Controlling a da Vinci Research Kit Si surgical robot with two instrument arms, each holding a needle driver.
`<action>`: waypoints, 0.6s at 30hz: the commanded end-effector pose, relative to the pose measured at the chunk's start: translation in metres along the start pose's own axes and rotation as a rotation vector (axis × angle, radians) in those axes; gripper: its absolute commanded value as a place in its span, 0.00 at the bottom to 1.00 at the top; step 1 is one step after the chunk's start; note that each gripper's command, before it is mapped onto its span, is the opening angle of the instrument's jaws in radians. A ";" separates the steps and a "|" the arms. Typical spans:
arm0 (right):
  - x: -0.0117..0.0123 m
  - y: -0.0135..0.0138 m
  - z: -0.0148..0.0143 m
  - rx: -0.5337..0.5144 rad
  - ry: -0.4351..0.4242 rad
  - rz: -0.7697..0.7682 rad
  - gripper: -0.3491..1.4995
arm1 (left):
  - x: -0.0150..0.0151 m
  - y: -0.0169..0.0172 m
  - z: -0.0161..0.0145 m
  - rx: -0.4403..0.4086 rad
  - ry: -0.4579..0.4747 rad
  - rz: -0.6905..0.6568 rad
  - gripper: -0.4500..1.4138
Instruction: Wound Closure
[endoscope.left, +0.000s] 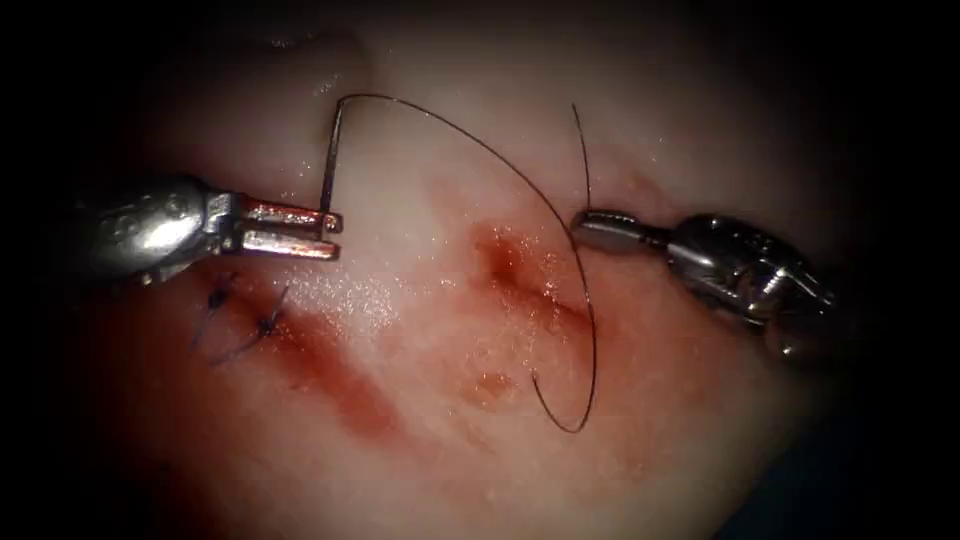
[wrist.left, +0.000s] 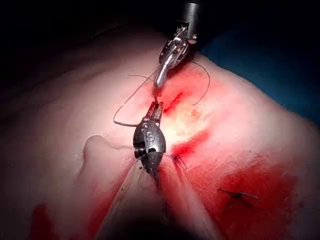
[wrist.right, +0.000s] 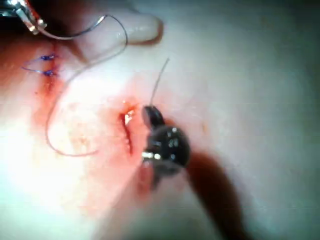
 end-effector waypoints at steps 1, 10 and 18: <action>0.0002 -0.0005 0.0003 -0.001 0.013 -0.013 0.00 | -0.0005 -0.0001 0.0007 -0.001 0.001 0.000 0.00; 0.0028 -0.0010 -0.0005 -0.023 0.104 -0.065 0.00 | -0.0005 -0.0001 0.0007 -0.001 0.001 0.000 0.00; 0.0030 -0.0010 -0.0006 -0.024 0.122 -0.069 0.00 | -0.0005 -0.0001 0.0007 -0.001 0.001 0.000 0.00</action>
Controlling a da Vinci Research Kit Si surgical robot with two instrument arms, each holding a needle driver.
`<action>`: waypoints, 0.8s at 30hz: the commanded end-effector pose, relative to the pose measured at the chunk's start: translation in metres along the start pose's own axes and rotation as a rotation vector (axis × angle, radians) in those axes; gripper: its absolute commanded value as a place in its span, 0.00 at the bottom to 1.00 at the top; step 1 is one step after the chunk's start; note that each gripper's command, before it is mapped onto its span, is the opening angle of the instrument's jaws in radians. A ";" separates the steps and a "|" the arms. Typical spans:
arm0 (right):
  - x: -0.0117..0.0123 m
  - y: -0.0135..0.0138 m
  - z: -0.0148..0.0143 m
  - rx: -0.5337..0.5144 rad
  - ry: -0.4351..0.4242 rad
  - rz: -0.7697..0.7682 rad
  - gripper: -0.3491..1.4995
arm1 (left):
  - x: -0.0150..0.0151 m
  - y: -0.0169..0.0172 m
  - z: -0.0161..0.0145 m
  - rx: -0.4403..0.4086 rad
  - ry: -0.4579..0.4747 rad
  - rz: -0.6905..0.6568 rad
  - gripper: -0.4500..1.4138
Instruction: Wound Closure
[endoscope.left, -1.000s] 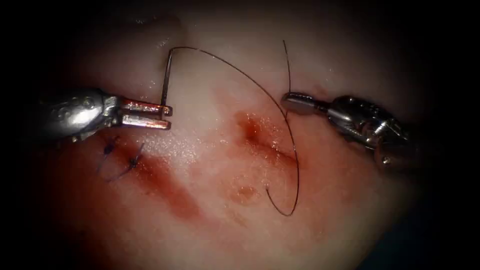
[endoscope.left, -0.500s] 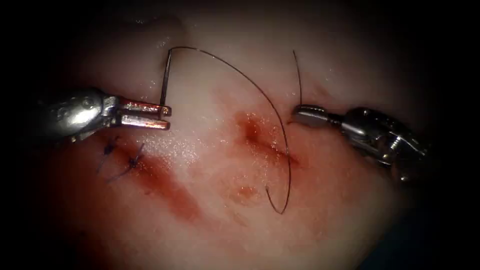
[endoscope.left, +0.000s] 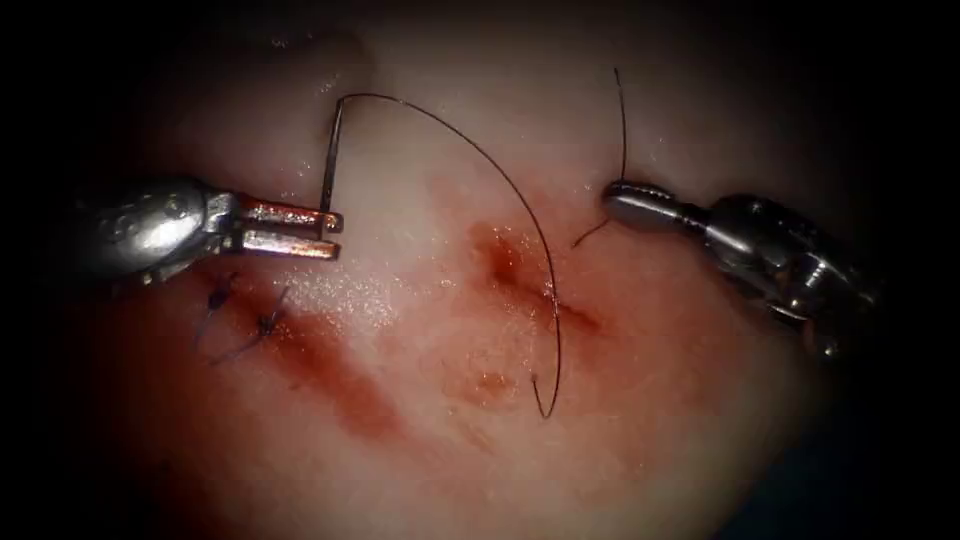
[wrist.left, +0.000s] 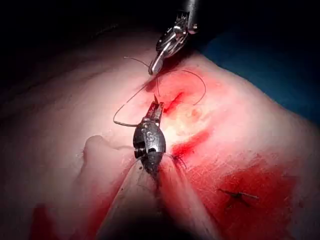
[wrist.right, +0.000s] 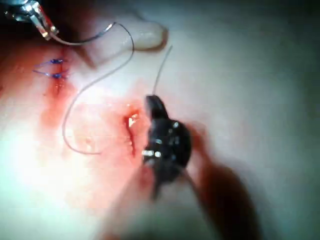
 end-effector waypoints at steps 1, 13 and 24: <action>-0.0005 -0.0001 0.0008 0.004 0.007 0.001 0.00 | -0.0005 -0.0001 0.0007 -0.001 0.001 0.000 0.00; 0.0014 -0.0022 -0.0042 0.017 0.009 0.027 0.87 | -0.0028 -0.0005 0.0011 -0.006 -0.001 0.021 0.00; 0.0006 -0.0049 -0.0055 0.087 -0.091 0.025 0.83 | -0.0078 -0.0003 -0.0002 -0.049 -0.062 -0.230 0.66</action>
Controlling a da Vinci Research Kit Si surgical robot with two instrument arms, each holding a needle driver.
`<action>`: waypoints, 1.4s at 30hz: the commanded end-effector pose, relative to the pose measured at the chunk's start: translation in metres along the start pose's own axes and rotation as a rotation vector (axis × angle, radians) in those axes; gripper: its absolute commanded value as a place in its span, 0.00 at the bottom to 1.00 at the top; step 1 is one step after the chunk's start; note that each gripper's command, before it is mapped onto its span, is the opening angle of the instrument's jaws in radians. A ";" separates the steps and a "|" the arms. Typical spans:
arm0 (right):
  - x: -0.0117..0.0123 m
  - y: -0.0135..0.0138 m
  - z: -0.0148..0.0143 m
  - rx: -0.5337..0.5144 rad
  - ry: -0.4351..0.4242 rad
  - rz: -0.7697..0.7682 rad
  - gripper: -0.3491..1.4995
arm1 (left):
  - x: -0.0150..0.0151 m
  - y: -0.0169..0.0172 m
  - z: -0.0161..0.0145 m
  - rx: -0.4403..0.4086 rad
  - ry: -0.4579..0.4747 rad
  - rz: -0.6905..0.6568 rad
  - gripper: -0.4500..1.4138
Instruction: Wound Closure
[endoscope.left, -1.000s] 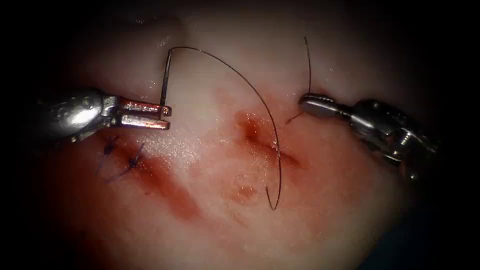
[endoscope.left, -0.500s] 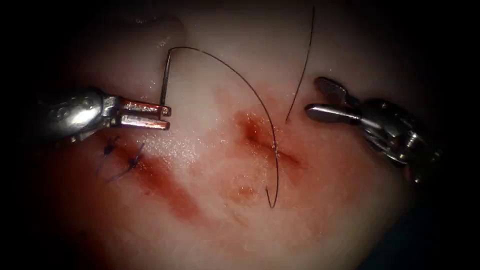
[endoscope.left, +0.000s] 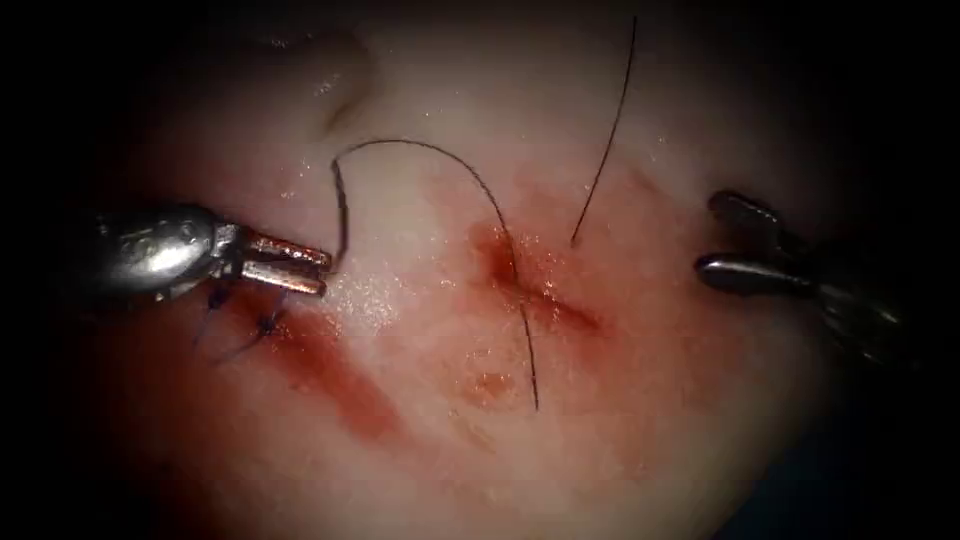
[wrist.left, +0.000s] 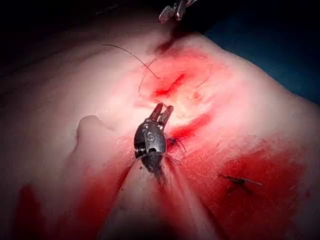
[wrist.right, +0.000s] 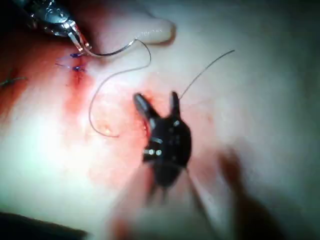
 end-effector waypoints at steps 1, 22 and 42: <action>-0.0008 -0.0001 0.0011 0.007 -0.004 -0.002 0.83 | -0.0004 -0.0001 0.0004 0.004 -0.013 -0.028 0.76; -0.0029 -0.0009 0.0033 0.033 -0.049 -0.018 0.82 | 0.0068 -0.0031 -0.0018 0.244 -0.105 0.038 0.72; -0.0031 -0.0013 0.0039 0.038 -0.050 -0.020 0.82 | 0.0030 -0.0085 0.0060 0.187 -0.390 0.428 0.62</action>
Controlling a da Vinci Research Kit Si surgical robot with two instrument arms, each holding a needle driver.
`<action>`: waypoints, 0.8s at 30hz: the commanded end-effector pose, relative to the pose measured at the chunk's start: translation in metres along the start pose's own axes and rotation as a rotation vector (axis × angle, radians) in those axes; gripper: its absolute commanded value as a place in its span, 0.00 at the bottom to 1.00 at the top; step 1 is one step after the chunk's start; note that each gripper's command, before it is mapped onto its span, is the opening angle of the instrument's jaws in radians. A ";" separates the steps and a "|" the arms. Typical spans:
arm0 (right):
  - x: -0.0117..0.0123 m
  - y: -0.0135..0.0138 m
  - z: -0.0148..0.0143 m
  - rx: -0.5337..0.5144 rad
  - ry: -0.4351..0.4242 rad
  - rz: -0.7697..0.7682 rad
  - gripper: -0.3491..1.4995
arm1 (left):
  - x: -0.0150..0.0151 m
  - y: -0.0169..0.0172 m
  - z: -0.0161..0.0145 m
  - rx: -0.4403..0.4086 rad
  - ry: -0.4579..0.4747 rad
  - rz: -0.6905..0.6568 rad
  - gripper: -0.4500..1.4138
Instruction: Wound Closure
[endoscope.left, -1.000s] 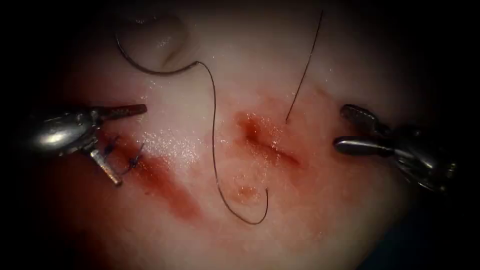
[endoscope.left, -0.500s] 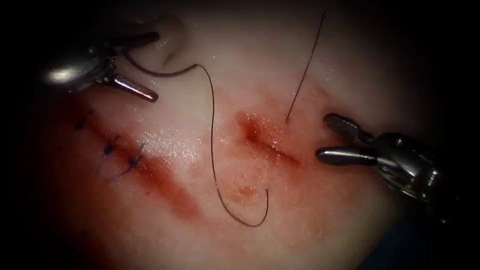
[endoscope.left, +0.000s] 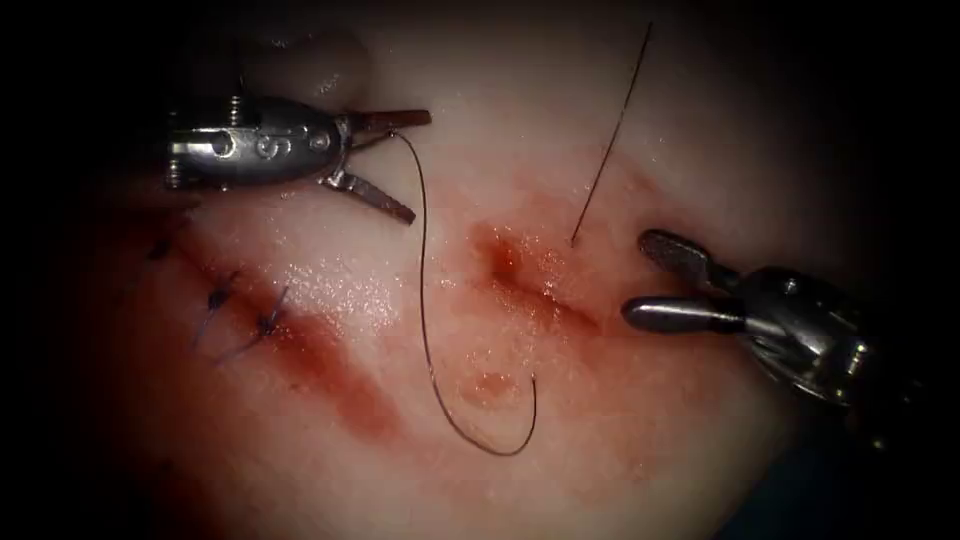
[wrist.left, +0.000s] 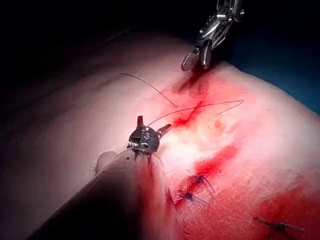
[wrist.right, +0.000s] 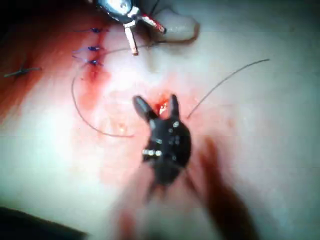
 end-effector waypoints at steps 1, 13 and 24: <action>-0.0005 0.0000 0.0008 0.002 0.000 -0.001 0.82 | -0.0003 -0.0004 0.0008 -0.001 0.001 0.001 0.61; -0.0007 -0.0003 0.0013 0.001 0.001 -0.002 0.82 | -0.0018 -0.0003 0.0020 -0.025 -0.046 0.020 0.50; -0.0008 -0.0004 0.0014 0.001 0.001 -0.003 0.81 | -0.0018 -0.0007 0.0014 -0.002 -0.053 -0.017 0.00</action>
